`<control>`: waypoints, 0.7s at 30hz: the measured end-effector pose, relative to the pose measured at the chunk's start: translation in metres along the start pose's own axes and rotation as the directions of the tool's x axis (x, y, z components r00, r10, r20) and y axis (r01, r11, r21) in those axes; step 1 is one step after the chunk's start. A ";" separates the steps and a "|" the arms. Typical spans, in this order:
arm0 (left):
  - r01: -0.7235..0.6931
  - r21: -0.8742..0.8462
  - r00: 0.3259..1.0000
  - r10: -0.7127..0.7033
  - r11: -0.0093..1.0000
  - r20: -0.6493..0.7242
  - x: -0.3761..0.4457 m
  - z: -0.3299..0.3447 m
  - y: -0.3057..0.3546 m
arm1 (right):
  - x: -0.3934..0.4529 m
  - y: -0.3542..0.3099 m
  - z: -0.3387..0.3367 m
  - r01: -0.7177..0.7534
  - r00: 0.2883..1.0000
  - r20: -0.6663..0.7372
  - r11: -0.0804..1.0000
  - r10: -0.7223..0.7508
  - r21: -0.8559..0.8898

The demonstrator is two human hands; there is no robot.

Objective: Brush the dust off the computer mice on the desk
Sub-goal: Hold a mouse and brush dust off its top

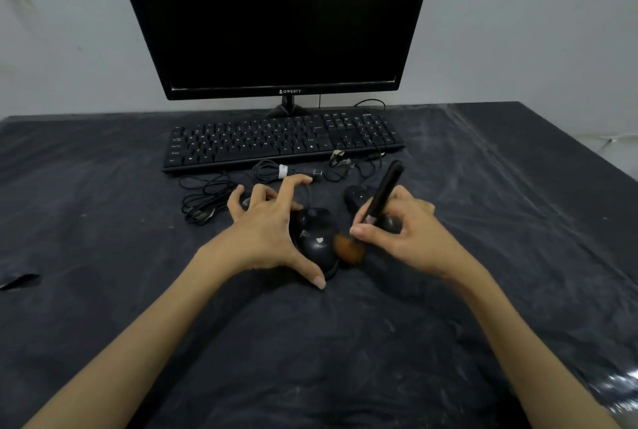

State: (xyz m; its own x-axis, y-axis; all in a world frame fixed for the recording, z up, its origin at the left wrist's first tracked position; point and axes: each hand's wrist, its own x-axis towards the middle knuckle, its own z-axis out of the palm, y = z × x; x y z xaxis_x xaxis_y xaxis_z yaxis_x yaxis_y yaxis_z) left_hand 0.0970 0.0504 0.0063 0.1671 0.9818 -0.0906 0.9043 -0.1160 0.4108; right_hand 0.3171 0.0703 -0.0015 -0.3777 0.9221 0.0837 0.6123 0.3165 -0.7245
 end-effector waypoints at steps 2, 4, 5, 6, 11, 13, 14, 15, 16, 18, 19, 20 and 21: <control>0.000 0.004 1.000 0.000 1.000 0.002 0.000 0.000 0.000 | 0.000 -0.001 -0.004 0.025 0.995 -0.101 0.999 -0.020 0.048; 0.000 0.006 1.000 0.000 1.000 0.002 0.000 0.000 0.000 | 0.001 -0.003 0.004 0.060 0.987 -0.156 0.991 -0.041 0.123; -0.002 0.004 1.000 0.002 1.000 0.001 0.000 0.000 0.000 | 0.002 -0.004 0.009 0.072 0.988 -0.147 0.988 -0.052 0.135; -0.005 0.002 1.000 0.005 1.000 0.002 0.000 0.000 0.000 | 0.003 -0.005 0.016 0.075 0.989 -0.138 0.988 -0.056 0.138; -0.006 0.006 1.000 0.006 1.000 0.000 0.000 -0.001 0.000 | 0.025 -0.008 0.030 0.075 0.982 -0.168 0.996 -0.083 -0.053; -0.004 0.012 1.000 0.004 1.000 -0.004 0.000 -0.001 0.001 | 0.038 -0.005 0.030 0.039 0.980 -0.190 0.990 -0.065 -0.137; -0.002 0.011 1.000 0.002 1.000 -0.006 0.000 -0.001 0.001 | 0.042 -0.004 0.029 0.018 0.979 -0.198 0.988 -0.048 -0.154; -0.002 0.010 1.000 0.002 1.000 -0.007 -0.001 -0.001 0.001 | 0.045 -0.004 0.029 0.003 0.979 -0.200 0.986 -0.037 -0.166; -0.002 0.008 1.000 0.002 1.000 -0.005 -0.001 -0.001 0.001 | 0.046 -0.004 0.029 -0.003 0.979 -0.202 0.985 -0.032 -0.171; -0.001 0.004 1.000 0.001 1.000 0.000 -0.001 -0.001 0.001 | 0.043 -0.005 0.028 -0.004 0.978 -0.206 0.984 -0.033 -0.179; -0.002 0.004 1.000 0.002 1.000 0.001 -0.001 -0.001 0.001 | 0.040 -0.005 0.027 0.001 0.978 -0.206 0.983 -0.040 -0.184; -0.002 0.005 1.000 0.002 1.000 0.002 -0.001 -0.001 0.001 | 0.035 -0.004 0.025 0.008 0.978 -0.204 0.984 -0.045 -0.179; -0.002 0.006 1.000 0.002 1.000 0.003 -0.001 -0.001 0.000 | 0.030 -0.002 0.023 0.021 0.979 -0.197 0.987 -0.053 -0.162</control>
State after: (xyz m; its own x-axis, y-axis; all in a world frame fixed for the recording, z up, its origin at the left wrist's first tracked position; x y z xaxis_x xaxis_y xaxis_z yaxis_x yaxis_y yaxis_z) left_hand 0.0970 0.0499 0.0073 0.1699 0.9811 -0.0923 0.9062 -0.1188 0.4058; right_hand 0.2884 0.0922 -0.0134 -0.2653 0.9296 0.2557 0.7083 0.3678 -0.6025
